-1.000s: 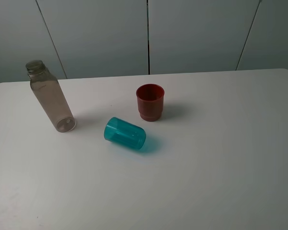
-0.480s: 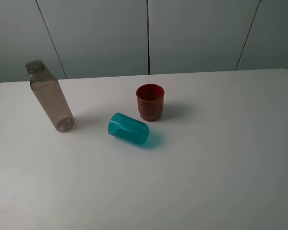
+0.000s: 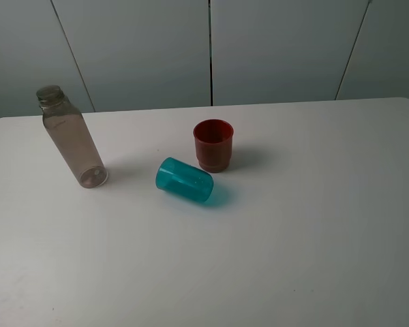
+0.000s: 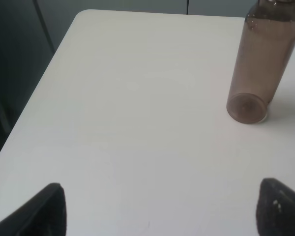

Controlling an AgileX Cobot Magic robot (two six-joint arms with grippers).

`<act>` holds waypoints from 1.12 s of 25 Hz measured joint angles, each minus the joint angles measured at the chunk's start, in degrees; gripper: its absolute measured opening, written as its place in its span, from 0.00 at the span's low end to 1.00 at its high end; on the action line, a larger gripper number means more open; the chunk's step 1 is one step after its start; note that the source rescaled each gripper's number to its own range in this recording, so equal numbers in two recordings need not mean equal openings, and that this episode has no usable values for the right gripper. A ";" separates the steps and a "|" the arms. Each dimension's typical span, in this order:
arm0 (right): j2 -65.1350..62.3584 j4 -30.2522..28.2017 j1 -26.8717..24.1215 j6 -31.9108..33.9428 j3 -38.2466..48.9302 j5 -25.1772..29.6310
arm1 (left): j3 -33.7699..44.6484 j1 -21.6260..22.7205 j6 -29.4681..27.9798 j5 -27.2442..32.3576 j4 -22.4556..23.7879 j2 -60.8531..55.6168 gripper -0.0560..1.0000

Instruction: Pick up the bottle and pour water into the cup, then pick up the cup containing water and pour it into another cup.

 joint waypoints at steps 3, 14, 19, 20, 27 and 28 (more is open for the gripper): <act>0.00 0.00 0.00 0.00 0.00 0.00 | 0.00 0.00 0.00 0.00 0.00 0.00 0.93; 0.00 0.00 0.00 0.00 0.00 0.00 | 0.00 0.00 0.00 0.00 0.00 0.00 0.93; 0.00 0.00 0.00 0.00 0.00 0.00 | 0.00 0.00 0.00 0.00 0.00 0.00 0.93; 0.00 0.00 0.00 0.00 0.00 0.00 | 0.00 0.00 0.00 0.00 0.00 0.00 0.93; 0.00 0.00 0.00 -0.01 0.00 0.00 | 0.00 0.00 0.12 0.00 0.00 0.00 0.93; 0.00 0.00 0.00 -0.01 0.00 0.00 | 0.00 0.00 0.12 0.00 0.00 0.00 0.93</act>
